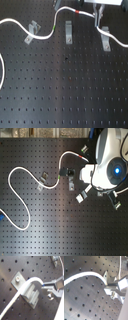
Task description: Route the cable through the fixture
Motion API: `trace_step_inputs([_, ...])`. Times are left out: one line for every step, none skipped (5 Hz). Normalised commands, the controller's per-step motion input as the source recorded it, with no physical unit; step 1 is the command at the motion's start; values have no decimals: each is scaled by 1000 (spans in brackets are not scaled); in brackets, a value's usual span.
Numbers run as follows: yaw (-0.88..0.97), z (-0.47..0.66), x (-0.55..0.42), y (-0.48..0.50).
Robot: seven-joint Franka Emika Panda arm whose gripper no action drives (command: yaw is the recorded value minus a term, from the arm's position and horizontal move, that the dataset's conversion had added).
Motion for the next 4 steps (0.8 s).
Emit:
trace_step_inputs([74,-287,-361,-64])
trace_step_inputs([80,-286,-443,-40])
trace_step_inputs([34,-145,-408,-38])
trace_step_inputs([166,7,-298,86])
